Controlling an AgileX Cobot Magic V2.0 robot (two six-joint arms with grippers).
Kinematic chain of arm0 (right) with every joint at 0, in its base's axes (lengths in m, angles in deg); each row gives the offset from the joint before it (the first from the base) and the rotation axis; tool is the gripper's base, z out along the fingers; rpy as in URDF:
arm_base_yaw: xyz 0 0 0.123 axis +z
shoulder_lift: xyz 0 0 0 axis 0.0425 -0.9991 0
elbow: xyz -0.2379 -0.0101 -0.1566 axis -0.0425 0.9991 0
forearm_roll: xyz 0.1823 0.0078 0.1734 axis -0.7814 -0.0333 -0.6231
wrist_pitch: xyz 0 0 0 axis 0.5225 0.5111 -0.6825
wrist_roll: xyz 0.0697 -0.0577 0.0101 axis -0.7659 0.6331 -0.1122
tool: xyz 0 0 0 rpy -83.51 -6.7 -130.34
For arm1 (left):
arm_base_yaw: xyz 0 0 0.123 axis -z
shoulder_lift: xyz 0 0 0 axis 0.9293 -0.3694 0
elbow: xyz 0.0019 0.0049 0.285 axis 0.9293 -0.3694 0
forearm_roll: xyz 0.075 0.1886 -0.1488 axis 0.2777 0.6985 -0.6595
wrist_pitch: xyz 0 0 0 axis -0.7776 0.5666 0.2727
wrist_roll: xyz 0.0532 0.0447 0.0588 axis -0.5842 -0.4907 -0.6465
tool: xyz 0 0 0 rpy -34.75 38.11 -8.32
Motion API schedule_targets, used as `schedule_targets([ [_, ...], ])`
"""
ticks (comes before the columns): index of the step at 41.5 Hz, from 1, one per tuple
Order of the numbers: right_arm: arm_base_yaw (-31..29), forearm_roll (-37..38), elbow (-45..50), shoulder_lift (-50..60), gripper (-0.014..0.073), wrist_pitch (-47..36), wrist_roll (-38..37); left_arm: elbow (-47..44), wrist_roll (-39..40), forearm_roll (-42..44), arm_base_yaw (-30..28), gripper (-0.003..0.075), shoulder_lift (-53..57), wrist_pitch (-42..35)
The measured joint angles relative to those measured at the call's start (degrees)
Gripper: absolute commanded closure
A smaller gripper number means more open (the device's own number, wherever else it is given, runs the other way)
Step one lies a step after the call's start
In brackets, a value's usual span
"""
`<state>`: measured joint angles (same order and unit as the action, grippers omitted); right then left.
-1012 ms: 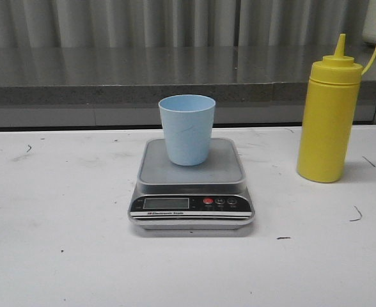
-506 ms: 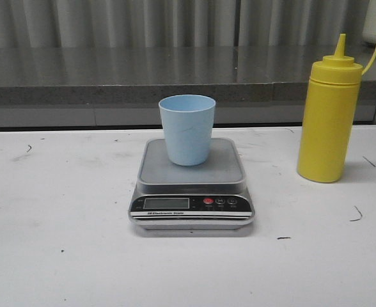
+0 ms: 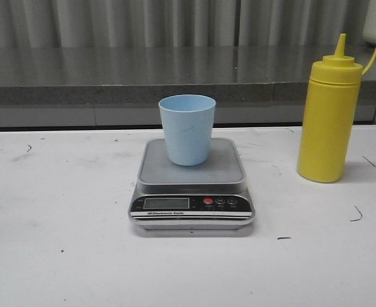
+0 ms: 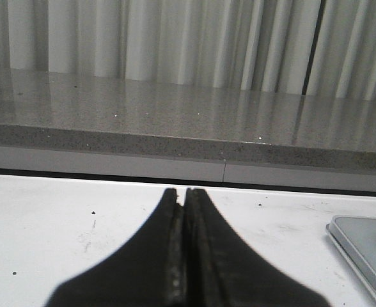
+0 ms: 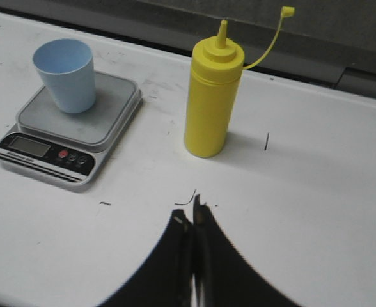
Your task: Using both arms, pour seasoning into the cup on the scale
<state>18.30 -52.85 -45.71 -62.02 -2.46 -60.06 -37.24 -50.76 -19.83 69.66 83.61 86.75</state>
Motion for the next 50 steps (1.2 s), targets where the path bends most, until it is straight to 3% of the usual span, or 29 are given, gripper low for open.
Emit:
schedule_targets([
  [13, -13.0, 0.0, 23.9, 14.3, 0.0661, -23.9, 1.2, 0.0, 0.0, 0.0, 0.0, 0.0740, 0.0, -0.1],
  [25, -20.3, -1.0, 38.3, 21.3, 0.0661, -36.9, 1.0, 0.0, 0.0, 0.0, 0.0, 0.0740, 0.0, -0.1],
  [50, -20.7, -1.9, 39.7, 21.5, 0.0661, -41.6, 1.0, 0.0, 0.0, 0.0, 0.0, 0.0740, 0.0, -0.1],
])
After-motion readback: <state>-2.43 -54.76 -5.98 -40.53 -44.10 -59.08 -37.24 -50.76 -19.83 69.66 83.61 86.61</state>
